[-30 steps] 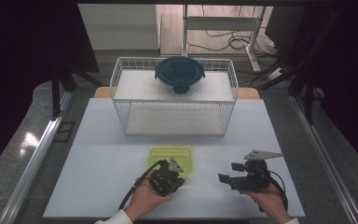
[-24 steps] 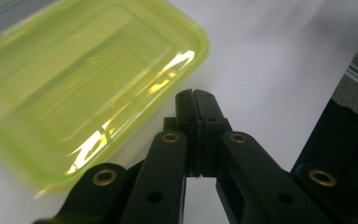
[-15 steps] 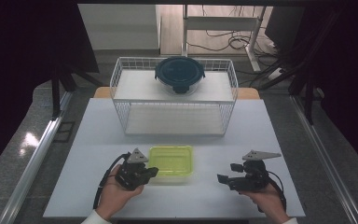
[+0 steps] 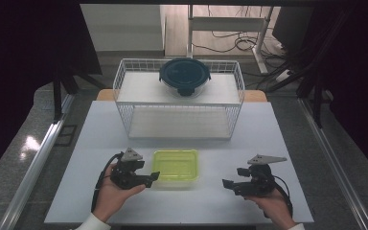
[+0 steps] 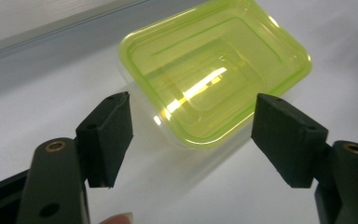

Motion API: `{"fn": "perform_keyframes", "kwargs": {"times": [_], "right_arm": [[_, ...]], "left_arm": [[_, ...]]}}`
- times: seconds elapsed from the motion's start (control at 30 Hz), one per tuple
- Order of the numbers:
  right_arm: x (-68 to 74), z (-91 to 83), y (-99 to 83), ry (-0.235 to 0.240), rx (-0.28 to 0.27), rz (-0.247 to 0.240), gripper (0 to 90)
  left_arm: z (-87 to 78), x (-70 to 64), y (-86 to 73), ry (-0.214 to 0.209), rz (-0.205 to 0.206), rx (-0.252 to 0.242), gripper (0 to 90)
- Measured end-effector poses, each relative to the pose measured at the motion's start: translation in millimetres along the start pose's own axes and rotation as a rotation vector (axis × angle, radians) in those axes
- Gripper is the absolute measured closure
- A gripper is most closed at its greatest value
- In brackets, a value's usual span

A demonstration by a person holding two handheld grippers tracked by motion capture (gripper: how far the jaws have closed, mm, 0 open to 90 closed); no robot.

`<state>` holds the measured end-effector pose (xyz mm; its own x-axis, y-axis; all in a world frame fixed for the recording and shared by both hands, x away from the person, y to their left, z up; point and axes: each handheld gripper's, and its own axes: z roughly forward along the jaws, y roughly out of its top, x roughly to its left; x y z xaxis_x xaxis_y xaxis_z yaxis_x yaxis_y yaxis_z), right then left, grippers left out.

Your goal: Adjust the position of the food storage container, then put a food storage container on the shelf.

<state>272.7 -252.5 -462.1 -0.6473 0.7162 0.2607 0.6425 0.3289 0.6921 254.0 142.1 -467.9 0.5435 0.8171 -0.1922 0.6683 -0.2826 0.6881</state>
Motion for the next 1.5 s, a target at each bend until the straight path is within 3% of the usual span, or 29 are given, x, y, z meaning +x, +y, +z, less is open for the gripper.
{"fn": "perform_keyframes", "kwargs": {"times": [0.2,0.47,0.63,0.97,1.2,1.5], "right_arm": [[0.6,1.1,1.0,-0.007,-0.010,0.022,17.0],[3.3,3.4,4.7,0.002,-0.009,0.044,16.4],[12.2,3.6,14.5,0.002,-0.011,0.021,18.8],[20.9,15.2,44.8,0.017,0.000,0.029,19.6],[23.6,35.6,64.1,0.017,0.016,0.048,21.3],[28.5,62.9,71.9,0.060,0.044,0.087,27.6]], "left_arm": [[-0.1,2.9,0.0,0.022,0.000,0.001,27.3],[-2.4,9.4,0.9,0.011,-0.046,-0.012,24.5],[0.1,11.0,3.4,-0.017,-0.061,-0.008,23.7],[0.1,17.5,19.5,-0.035,-0.090,-0.007,24.1],[8.9,25.7,31.0,-0.065,-0.125,-0.001,26.2],[18.0,33.2,23.1,-0.124,-0.186,0.018,26.9]]}}
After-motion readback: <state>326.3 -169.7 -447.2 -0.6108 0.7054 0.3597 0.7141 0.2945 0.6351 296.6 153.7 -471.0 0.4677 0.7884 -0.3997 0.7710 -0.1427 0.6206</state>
